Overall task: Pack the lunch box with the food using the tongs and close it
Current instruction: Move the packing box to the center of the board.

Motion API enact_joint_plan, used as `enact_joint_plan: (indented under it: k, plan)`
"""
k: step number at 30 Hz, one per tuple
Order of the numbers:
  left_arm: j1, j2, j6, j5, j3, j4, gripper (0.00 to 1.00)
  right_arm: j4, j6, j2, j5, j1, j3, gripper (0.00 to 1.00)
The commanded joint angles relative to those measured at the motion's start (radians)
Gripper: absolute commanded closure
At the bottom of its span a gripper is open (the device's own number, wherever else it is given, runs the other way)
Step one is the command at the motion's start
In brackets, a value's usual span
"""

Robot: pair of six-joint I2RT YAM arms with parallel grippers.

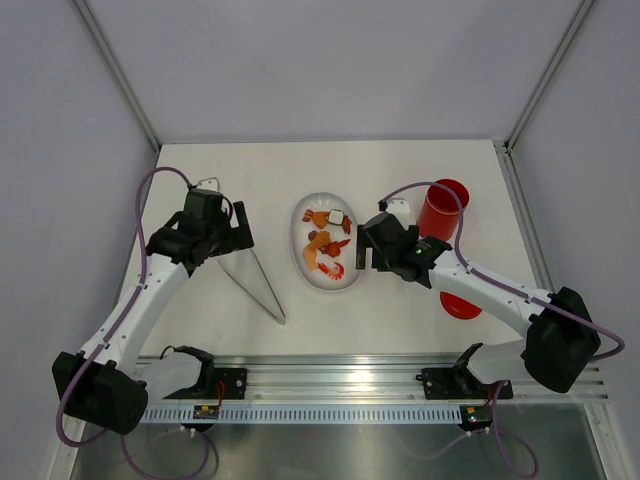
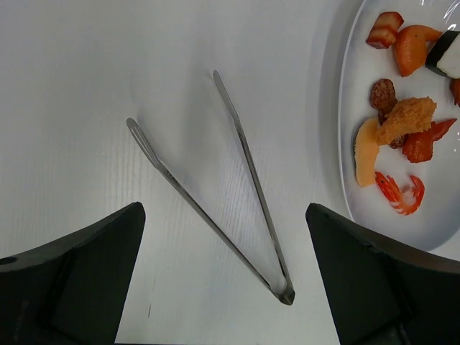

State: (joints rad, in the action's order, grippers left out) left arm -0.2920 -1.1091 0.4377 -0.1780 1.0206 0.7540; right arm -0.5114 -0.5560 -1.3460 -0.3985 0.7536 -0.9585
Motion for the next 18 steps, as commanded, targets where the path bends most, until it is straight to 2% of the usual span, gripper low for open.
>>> enact_joint_plan:
  k: [1,13,18]
  plan:
    - [-0.004,0.002,0.004,0.023,-0.004,-0.038,0.01,0.028,-0.005,-0.01,-0.002,0.003,-0.042,0.01]
    - [-0.003,-0.006,-0.001,0.041,-0.004,-0.031,0.01,0.01,-0.021,-0.007,-0.011,0.003,-0.036,0.0]
    - [-0.004,0.005,-0.002,0.04,-0.002,-0.024,0.01,-0.07,-0.002,0.019,-0.143,-0.005,-0.097,0.0]
